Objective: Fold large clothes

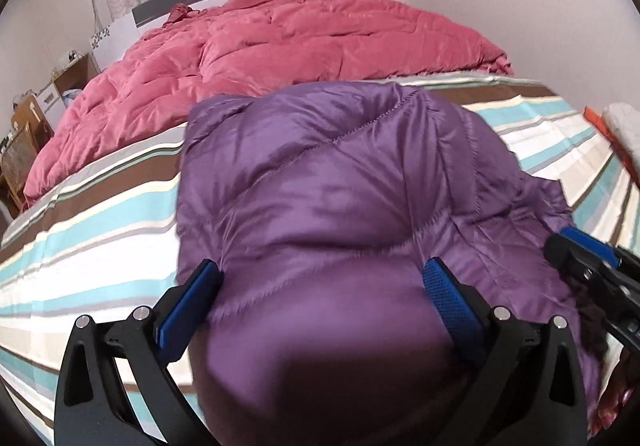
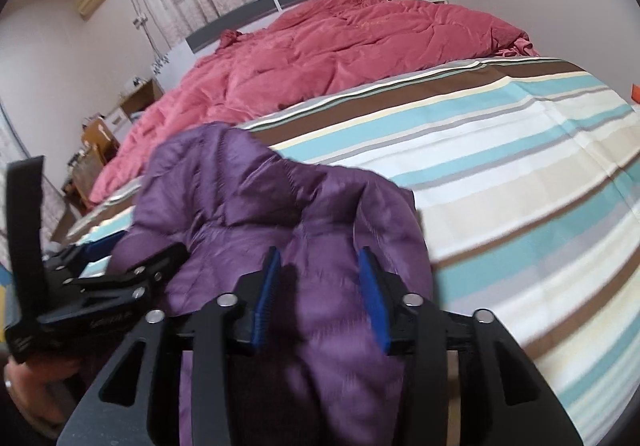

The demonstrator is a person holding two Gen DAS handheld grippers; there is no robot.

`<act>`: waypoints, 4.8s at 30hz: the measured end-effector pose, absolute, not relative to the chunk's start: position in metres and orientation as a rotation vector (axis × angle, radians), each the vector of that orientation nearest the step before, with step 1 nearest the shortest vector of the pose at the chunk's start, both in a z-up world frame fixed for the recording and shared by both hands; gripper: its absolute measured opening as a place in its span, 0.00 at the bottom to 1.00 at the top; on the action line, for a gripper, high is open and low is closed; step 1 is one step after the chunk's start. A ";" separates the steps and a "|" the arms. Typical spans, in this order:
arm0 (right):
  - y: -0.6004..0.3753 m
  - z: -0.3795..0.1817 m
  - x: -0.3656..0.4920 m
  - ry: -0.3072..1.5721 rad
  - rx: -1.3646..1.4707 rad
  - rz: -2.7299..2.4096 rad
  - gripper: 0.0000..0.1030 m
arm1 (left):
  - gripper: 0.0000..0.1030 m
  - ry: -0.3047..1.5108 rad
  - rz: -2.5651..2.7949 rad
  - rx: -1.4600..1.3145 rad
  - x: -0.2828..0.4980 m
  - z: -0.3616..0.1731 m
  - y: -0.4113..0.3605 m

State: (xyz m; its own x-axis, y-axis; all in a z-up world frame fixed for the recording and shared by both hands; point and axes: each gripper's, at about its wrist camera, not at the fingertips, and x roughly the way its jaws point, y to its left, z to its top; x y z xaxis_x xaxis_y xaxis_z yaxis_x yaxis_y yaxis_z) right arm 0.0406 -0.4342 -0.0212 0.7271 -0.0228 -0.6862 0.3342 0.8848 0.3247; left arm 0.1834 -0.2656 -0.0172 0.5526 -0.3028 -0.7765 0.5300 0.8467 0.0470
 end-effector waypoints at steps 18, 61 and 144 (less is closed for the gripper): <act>-0.443 -0.030 0.032 0.802 0.465 -0.199 0.01 | 0.98 0.789 -0.487 0.187 0.138 -0.019 -0.230; -0.469 -0.067 0.025 0.789 0.913 0.066 0.29 | 0.69 0.986 -0.768 0.056 0.173 -0.021 -0.189; -0.150 -0.056 0.161 0.903 0.286 0.235 0.38 | 0.81 0.760 -0.219 0.184 0.181 -0.062 0.093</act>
